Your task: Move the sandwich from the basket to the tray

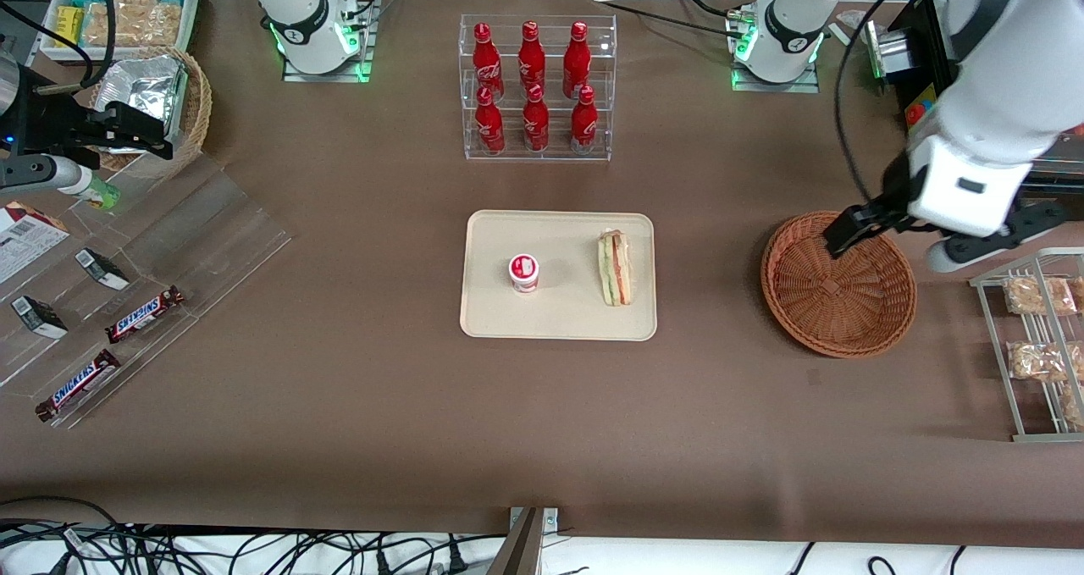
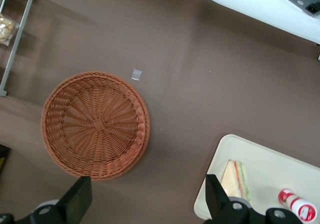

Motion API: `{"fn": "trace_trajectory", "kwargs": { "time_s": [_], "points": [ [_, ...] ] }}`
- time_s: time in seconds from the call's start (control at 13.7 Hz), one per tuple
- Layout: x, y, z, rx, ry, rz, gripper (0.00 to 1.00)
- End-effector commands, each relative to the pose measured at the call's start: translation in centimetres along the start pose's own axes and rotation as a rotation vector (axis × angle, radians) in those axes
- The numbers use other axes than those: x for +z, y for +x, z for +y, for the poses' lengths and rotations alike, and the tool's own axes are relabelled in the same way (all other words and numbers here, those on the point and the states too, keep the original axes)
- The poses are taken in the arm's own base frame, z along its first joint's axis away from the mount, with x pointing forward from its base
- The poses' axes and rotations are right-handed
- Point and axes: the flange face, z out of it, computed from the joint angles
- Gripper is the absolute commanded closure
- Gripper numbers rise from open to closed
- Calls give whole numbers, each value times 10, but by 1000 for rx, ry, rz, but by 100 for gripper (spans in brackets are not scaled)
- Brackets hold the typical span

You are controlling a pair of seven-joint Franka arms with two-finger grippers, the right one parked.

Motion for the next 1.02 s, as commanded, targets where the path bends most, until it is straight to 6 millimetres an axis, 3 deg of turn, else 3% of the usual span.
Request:
{"fn": "trace_trajectory", "kwargs": {
  "time_s": [0.0,0.22,0.36,0.95],
  "points": [
    [-14,-3,-34,112,-8,-36,0],
    [-20,2,-66,259,11,-60,0],
    [-20,2,-73,322,16,-78,0],
    [-23,0,-77,377,19,-89,0]
  ]
}}
